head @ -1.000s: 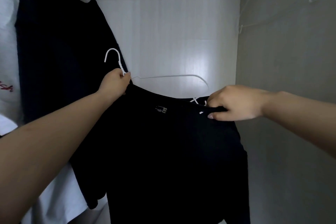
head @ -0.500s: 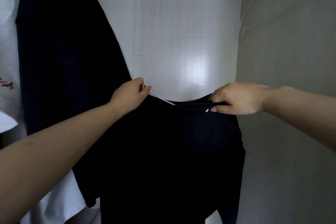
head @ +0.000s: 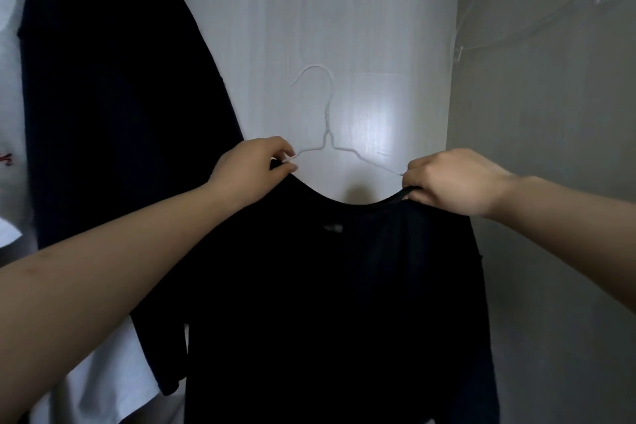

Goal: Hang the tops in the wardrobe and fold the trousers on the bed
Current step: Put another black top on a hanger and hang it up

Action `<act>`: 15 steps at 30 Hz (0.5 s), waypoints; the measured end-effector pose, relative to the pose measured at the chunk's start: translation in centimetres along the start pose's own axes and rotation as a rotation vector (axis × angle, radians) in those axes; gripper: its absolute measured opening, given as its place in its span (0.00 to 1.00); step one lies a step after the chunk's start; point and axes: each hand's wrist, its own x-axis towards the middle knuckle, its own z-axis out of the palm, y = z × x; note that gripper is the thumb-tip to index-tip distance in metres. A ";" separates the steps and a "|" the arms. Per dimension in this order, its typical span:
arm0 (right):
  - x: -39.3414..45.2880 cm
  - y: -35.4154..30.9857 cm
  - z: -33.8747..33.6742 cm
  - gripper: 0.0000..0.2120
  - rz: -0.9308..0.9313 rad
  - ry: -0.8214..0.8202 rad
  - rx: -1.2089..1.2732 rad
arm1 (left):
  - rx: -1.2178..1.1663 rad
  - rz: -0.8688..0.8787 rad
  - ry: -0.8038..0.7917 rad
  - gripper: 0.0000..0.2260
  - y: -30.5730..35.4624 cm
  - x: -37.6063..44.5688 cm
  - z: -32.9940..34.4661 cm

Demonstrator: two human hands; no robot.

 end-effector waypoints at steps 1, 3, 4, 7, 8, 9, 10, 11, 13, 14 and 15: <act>-0.3 0.4 0.0 0.15 0.038 -0.015 0.016 | 0.020 -0.013 -0.002 0.10 -0.8 -0.1 -0.3; -1.0 1.0 0.1 0.15 0.102 -0.063 0.107 | 0.039 -0.038 -0.023 0.11 -2.2 -0.3 -0.7; -1.1 1.2 0.1 0.15 0.115 -0.098 0.162 | 0.046 -0.048 -0.038 0.11 -2.6 -0.5 -0.7; -1.2 1.5 0.0 0.17 0.132 -0.187 0.312 | 0.060 -0.089 -0.045 0.15 -3.0 -0.7 0.0; -1.2 1.6 0.0 0.17 0.149 -0.186 0.356 | 0.044 -0.109 -0.035 0.17 -3.1 -0.7 0.2; -1.2 1.7 0.1 0.16 0.170 -0.170 0.400 | 0.018 -0.133 -0.021 0.19 -3.1 -0.7 0.3; -1.2 1.7 0.0 0.14 0.196 -0.144 0.449 | -0.011 -0.157 -0.005 0.21 -3.1 -0.6 0.4; -1.3 1.8 -0.1 0.12 0.227 -0.115 0.505 | -0.039 -0.178 0.013 0.23 -3.2 -0.5 0.4; -1.2 1.8 -0.3 0.12 0.298 -0.076 0.610 | -0.092 -0.210 0.061 0.23 -3.0 -0.5 0.6; -1.0 1.8 -0.3 0.13 0.330 -0.067 0.662 | -0.119 -0.218 0.095 0.22 -2.9 -0.5 0.7; -0.9 1.7 -0.4 0.13 0.359 -0.056 0.727 | -0.135 -0.221 0.128 0.22 -2.6 -0.4 0.7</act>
